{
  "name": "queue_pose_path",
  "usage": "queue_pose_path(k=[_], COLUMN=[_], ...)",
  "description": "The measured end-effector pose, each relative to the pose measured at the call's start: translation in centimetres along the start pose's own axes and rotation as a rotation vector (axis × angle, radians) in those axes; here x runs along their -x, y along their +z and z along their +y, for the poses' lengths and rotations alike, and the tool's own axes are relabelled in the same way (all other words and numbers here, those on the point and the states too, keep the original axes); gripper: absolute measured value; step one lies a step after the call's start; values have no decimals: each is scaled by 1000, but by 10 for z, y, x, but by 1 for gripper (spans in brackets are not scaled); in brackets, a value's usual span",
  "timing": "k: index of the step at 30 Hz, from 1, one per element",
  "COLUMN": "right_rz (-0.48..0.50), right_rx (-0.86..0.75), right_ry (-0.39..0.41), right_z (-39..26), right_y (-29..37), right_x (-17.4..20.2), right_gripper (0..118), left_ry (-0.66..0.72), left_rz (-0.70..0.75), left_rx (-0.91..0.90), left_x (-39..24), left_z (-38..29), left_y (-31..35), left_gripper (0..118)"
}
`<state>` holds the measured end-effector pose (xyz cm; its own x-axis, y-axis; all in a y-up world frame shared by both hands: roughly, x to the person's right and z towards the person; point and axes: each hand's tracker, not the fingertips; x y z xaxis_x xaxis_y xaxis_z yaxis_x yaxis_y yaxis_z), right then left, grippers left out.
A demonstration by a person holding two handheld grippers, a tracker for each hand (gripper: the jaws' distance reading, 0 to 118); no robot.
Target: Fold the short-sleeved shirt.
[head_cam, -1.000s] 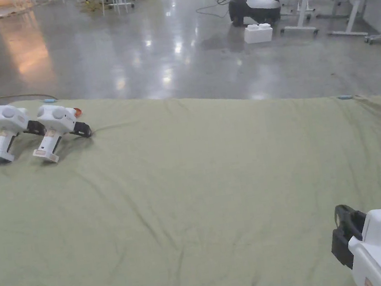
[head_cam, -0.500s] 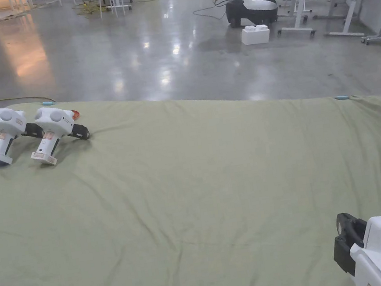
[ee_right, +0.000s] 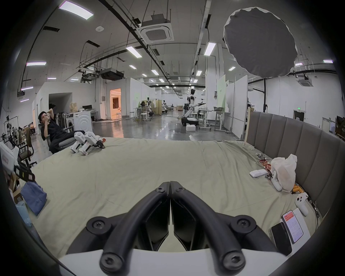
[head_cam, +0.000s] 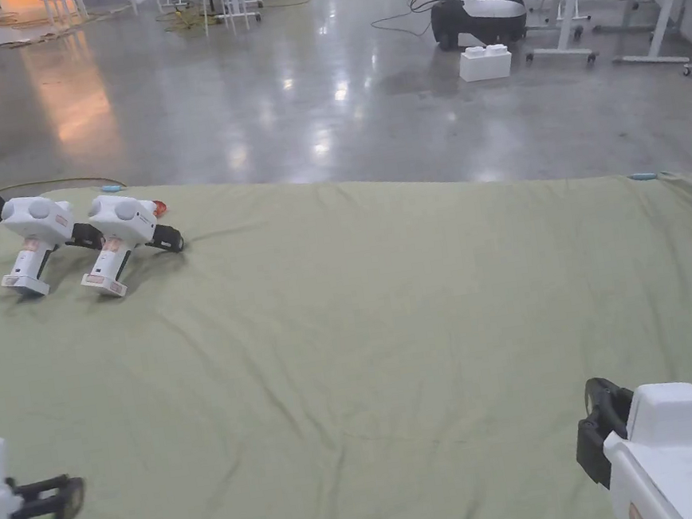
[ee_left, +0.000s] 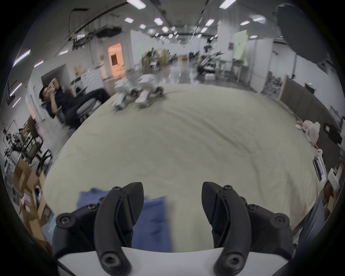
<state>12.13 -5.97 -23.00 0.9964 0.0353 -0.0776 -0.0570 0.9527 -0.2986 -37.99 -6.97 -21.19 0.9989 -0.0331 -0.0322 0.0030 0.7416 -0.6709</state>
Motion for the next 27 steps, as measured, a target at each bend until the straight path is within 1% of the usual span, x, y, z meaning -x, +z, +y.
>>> queue_pose_path(k=[1, 2, 4, 5, 6, 7, 8, 10, 12, 13, 14, 19, 21, 24, 27], right_rz=[-3, -5, -11, -14, -18, -19, -26, -33, -42, -44, -48, -66, -78, -109, -120], right_rx=[-5, -10, -17, -23, -26, -32, -39, -49, -60, -64, -70, -88, -102, -112, -107], right_ry=[-4, -6, -12, -16, -19, -20, -22, -30, -44, -49, -56, -69, -78, -100, -109], right_z=[1, 3, 5, 6, 7, 8, 9, 9, 10, 11, 11, 11, 9, 7, 6], right_y=[-1, -2, -5, -6, -7, -7, -7, -7, -6, -5, -3, 2, 6, 10, 11], right_x=[1, 2, 4, 5, 6, 7, 8, 9, 10, 11, 11, 13, 13, 12, 10], right_gripper=[0, 0, 0, 0, 0, 0, 0, 0, 0, 0, 0, 0, 0, 0, 0], left_ry=[-11, 20, 6, 9, -69, -58, -60, -85, -77, -64, -46, -25, -7, 80, 101], left_rz=[-10, -49, -59, -59, -5, -9, -2, 23, 38, 34, 19, 16, 54, 25, 24], left_rx=[-41, -66, -140, -187, -264, -308, -360, -430, -478, -485, -496, -514, -518, -518, -518], left_x=[-20, -40, -73, -90, -103, -114, -127, -148, -171, -176, -180, -203, -204, -202, -198], left_z=[-2, -3, -4, -2, 1, 0, 2, 8, 12, 15, 16, 15, 14, 12, 12], left_y=[-1, -2, -6, -6, -4, -11, -10, -8, -7, -7, -7, -4, -3, 2, 5], left_gripper=[68, 68, 68, 66, 61, 58, 52, 37, 15, 7, 3, 0, 0, 0, 0])
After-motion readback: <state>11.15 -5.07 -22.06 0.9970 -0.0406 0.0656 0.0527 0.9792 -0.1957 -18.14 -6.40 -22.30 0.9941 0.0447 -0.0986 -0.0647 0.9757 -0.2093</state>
